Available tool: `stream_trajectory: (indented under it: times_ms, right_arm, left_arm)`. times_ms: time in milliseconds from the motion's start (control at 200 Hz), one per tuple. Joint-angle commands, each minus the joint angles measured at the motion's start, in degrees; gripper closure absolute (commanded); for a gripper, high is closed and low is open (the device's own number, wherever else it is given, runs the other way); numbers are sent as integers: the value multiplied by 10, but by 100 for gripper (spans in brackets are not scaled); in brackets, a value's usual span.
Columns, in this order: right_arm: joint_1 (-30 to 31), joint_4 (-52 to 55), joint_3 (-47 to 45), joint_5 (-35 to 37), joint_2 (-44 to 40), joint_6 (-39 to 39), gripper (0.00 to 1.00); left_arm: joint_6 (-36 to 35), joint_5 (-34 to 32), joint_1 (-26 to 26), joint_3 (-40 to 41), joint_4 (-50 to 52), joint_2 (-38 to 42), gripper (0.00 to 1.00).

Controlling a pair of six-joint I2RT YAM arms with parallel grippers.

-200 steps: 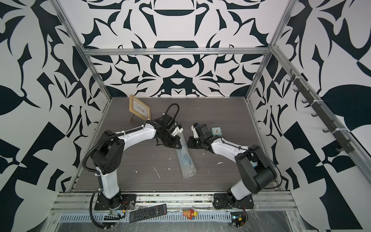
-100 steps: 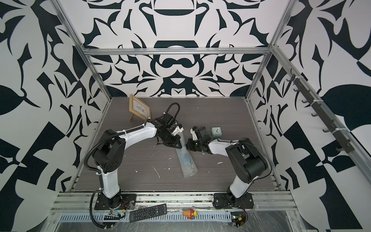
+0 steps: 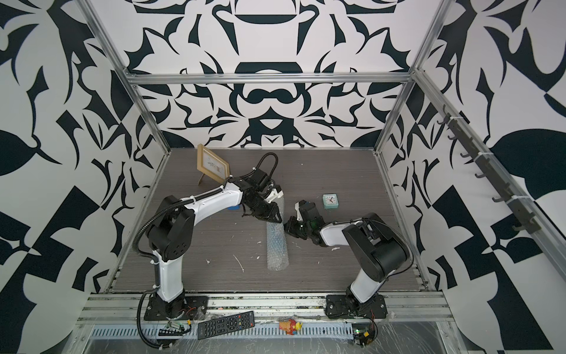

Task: Wrap wine bottles in bubble wrap
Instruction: Stick the tape on the bubble wrap.

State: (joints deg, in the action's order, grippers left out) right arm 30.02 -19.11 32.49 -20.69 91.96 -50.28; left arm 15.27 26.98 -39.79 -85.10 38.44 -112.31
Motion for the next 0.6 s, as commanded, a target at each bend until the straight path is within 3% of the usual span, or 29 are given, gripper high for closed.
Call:
stream_trajectory:
  times_ms: [0, 120, 285, 595]
  right_arm:
    - [-14, 160, 15, 79, -80, 42, 80]
    - [-32, 268, 32, 126, -148, 94, 72]
    - [-34, 310, 41, 119, -202, 118, 68]
    - [-9, 302, 143, 71, -164, 138, 55]
  left_arm:
    - [-8, -40, 5, 2, 8, 53, 62]
    - [-8, -49, 13, 21, 11, 101, 58]
    - [8, -55, 28, 91, -12, 157, 56]
    - [87, -35, 30, 250, -118, 230, 56]
